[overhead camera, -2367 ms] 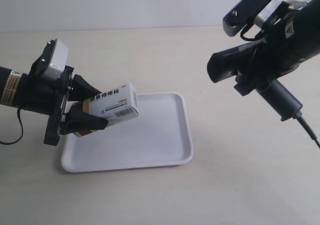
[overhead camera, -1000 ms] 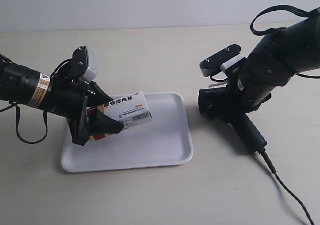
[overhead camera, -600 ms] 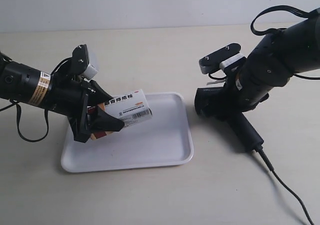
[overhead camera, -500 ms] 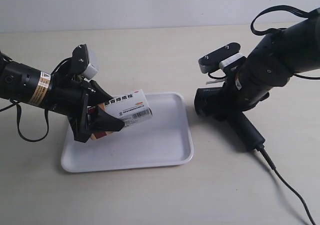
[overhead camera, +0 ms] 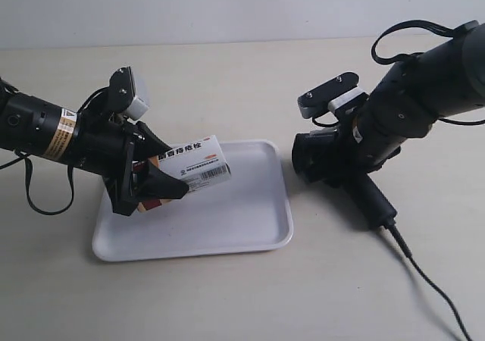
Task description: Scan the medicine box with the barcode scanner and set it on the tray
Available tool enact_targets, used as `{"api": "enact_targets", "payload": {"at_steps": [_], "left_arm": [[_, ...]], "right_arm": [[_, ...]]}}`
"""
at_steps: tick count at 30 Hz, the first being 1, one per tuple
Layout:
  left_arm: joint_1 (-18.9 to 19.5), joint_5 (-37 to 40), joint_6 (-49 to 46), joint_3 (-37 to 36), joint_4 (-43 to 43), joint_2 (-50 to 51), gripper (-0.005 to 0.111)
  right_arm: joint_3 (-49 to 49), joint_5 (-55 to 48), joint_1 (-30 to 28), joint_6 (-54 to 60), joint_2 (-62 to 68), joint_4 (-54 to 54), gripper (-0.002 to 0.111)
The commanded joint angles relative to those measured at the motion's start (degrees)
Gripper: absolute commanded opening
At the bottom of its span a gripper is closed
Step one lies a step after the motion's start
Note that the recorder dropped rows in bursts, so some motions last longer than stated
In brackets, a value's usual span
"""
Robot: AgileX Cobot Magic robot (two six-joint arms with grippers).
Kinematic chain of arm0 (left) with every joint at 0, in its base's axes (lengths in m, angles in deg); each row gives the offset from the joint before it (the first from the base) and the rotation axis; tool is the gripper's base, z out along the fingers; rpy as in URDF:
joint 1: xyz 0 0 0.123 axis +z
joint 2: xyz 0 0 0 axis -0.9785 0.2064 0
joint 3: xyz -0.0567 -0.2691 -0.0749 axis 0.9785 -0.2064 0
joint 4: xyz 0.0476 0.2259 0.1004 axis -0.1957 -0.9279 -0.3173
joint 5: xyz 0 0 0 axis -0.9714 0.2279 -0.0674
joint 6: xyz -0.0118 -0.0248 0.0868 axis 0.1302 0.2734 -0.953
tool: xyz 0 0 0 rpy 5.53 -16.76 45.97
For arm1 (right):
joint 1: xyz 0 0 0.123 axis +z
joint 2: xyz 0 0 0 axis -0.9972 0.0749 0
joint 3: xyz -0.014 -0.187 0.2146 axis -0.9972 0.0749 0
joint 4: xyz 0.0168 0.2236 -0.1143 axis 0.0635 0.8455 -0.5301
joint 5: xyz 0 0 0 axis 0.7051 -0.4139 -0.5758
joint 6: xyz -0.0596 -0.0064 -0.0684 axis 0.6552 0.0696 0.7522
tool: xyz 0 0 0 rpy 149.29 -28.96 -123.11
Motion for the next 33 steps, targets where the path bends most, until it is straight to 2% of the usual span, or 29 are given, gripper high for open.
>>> {"api": "enact_targets", "payload": {"at_steps": [1,4,9,13,16,23,27,33], "left_arm": [[-0.3,-0.3,0.3,0.3,0.7,-0.1,0.0],[-0.3,0.5,0.3,0.3,0.7,-0.1,0.0],[-0.3,1.3,-0.5,0.3,0.7,-0.1,0.0],[-0.3,3.1,1.1,0.3,0.7,-0.1,0.0],[-0.3,1.7,0.9,0.3,0.7,-0.1,0.0],[-0.3,-5.0,-8.0,0.3,0.7,-0.1,0.0],[-0.3,-5.7,-16.3,-0.3,0.7,-0.1,0.0],[-0.2,-4.3,-17.2,-0.3,0.7,-0.1,0.0]], "right_arm": [[0.1,-2.7,-0.2,0.3,-1.6,-2.7,0.042],[0.1,-6.9,-0.2,0.3,-4.6,-5.9,0.023],[0.1,-13.3,0.5,0.5,-12.1,-7.6,0.0],[0.1,-14.9,3.9,2.9,-16.5,-8.4,0.0],[0.1,-14.9,5.8,3.0,-15.7,-12.3,0.0],[0.1,-15.3,5.8,-4.2,-13.4,-21.5,0.0],[0.1,-15.4,5.8,-4.7,-15.0,-21.7,0.0],[0.1,-15.8,5.8,-4.8,-19.2,-19.9,0.0]]}}
